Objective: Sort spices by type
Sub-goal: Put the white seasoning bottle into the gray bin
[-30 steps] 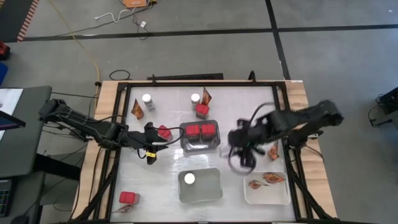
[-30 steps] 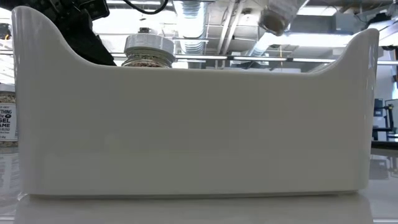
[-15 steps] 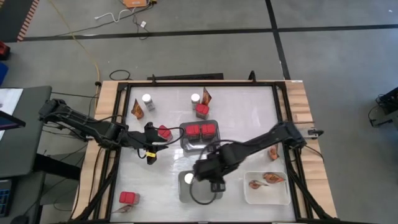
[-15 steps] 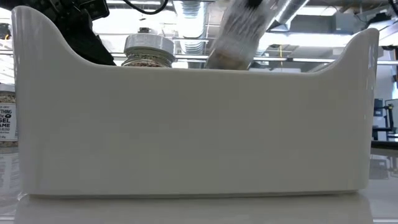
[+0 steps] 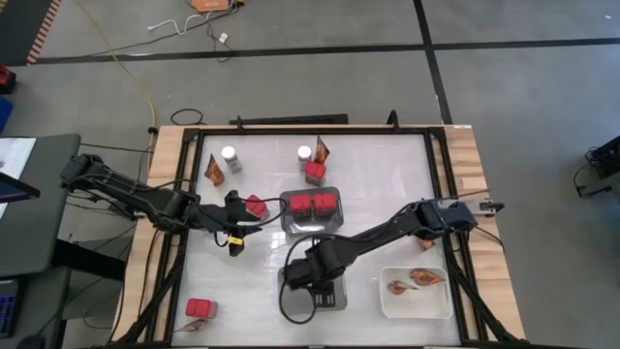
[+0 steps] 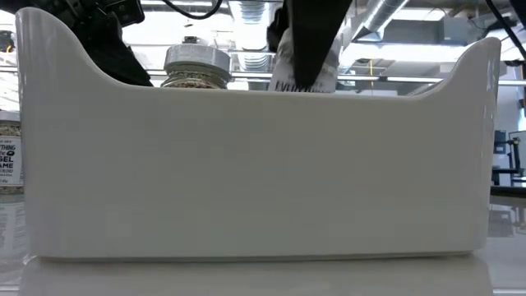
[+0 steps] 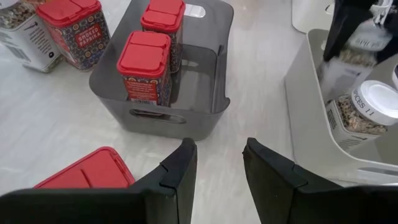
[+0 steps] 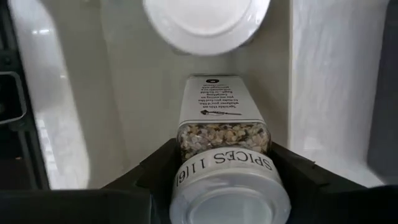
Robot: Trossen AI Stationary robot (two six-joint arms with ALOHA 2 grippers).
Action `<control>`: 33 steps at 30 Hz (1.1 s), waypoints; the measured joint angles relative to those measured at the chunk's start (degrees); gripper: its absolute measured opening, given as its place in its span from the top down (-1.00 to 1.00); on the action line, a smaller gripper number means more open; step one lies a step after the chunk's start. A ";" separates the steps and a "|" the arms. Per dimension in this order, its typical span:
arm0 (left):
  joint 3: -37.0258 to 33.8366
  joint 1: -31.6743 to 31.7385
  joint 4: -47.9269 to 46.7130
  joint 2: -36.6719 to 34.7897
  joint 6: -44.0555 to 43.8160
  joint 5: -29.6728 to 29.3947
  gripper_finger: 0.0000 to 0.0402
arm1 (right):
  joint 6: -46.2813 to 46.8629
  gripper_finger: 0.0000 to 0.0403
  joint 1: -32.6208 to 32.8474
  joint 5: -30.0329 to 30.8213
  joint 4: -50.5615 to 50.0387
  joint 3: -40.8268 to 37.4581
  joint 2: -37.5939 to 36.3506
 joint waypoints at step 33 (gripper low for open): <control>0.00 0.02 -1.29 0.00 -1.19 0.02 0.37 | -2.06 -0.18 -0.22 -0.47 6.89 -0.55 -0.07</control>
